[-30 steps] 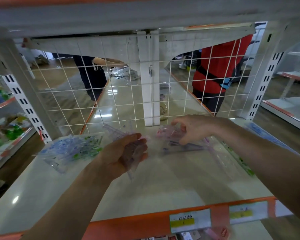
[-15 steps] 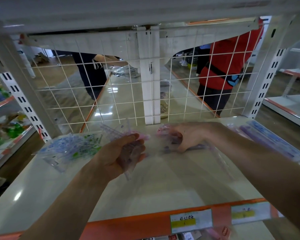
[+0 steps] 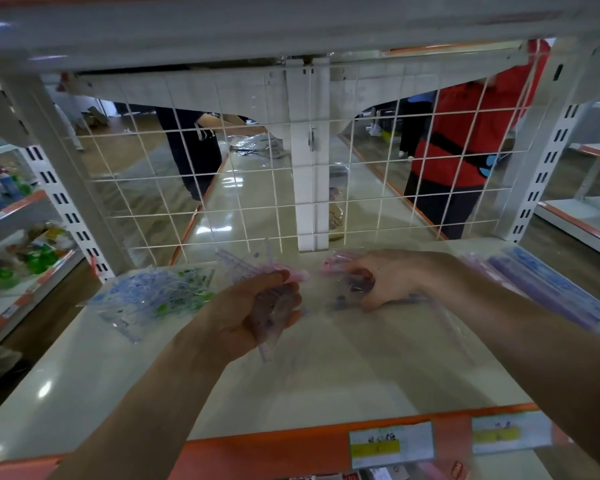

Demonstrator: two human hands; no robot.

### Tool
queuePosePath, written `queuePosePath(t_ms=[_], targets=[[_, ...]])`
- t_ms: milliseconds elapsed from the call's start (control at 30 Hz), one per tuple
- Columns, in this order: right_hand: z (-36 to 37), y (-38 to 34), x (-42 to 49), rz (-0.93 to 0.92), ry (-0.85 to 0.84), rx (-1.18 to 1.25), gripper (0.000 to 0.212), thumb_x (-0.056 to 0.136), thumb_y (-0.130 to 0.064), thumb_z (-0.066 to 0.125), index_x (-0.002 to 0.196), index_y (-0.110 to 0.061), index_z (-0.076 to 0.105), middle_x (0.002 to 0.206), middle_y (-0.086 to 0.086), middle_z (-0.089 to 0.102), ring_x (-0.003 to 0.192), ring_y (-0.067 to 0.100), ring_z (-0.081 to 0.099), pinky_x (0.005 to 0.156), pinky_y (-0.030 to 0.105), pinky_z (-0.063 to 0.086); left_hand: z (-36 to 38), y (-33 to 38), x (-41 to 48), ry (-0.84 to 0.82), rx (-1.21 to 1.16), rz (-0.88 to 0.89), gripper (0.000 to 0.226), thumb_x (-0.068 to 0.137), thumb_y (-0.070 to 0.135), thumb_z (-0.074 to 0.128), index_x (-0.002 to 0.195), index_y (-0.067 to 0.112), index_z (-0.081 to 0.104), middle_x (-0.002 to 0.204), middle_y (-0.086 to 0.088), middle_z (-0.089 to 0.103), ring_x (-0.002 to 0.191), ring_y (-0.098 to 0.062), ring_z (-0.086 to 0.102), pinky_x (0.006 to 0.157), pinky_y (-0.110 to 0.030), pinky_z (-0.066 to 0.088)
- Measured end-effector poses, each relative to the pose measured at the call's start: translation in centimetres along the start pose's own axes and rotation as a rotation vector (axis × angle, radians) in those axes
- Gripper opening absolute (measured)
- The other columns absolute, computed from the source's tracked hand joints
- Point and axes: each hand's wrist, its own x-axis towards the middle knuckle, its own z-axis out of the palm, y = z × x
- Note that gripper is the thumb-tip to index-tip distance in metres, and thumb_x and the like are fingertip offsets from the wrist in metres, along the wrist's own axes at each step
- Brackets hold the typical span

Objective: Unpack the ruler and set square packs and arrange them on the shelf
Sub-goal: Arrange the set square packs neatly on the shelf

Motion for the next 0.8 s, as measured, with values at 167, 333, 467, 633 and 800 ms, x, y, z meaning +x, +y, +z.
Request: queuePosePath(t_ms=[167,333,467,633,800], targets=[[-0.9,-2.3,-0.6,-0.132,0.257,0.346,0.043,0.083,-0.041,0.068,0.123,-0.029,0.057,0.111,-0.010,0.061,0.097,0.007,0.059,0.089,0.029,0.049,-0.4,0.0,-0.4,-0.031,-0.073,-0.034,0.017,0.086,0.002,0.055,0.076,0.007,0.068,0.075,-0.010,0.067,0.071,-0.021,0.058,0.063,-0.030,0.056],[-1.2,-6.8,-1.2,-0.276,0.246,0.631,0.016,0.089,-0.029,0.064,0.092,-0.015,0.071,0.088,0.002,0.071,0.077,0.007,0.063,0.067,0.020,0.047,-0.5,0.1,-0.4,0.035,-0.039,-0.011,0.020,0.087,0.013,0.061,0.101,0.000,0.065,0.075,-0.009,0.068,0.057,-0.015,0.066,0.055,-0.027,0.055],[-0.5,-8.3,-0.7,-0.278,0.111,0.681,0.011,0.087,-0.027,0.066,0.085,-0.016,0.069,0.074,-0.005,0.066,0.070,0.005,0.062,0.060,0.021,0.047,-0.9,0.4,-0.9,0.021,-0.034,0.014,0.015,0.091,0.014,0.056,0.093,0.004,0.068,0.075,-0.009,0.070,0.060,-0.014,0.068,0.054,-0.026,0.055],[-0.6,-8.3,-0.2,-0.241,0.145,0.880,0.008,0.086,-0.019,0.068,0.079,-0.015,0.066,0.067,-0.004,0.066,0.061,0.004,0.061,0.054,0.018,0.045,-2.3,0.5,-1.2,0.014,-0.077,0.022,0.012,0.086,0.014,0.062,0.093,0.004,0.065,0.073,-0.008,0.066,0.062,-0.015,0.066,0.084,-0.038,0.056],[-1.0,-7.6,-0.1,-0.179,0.152,1.002,0.004,0.088,-0.007,0.063,0.088,-0.010,0.065,0.076,0.006,0.069,0.064,0.009,0.062,0.053,0.017,0.046,-2.7,0.7,-1.3,0.040,-0.173,0.049,0.021,0.089,0.008,0.057,0.077,-0.002,0.070,0.075,-0.014,0.067,0.062,-0.024,0.067,0.058,-0.041,0.060]])
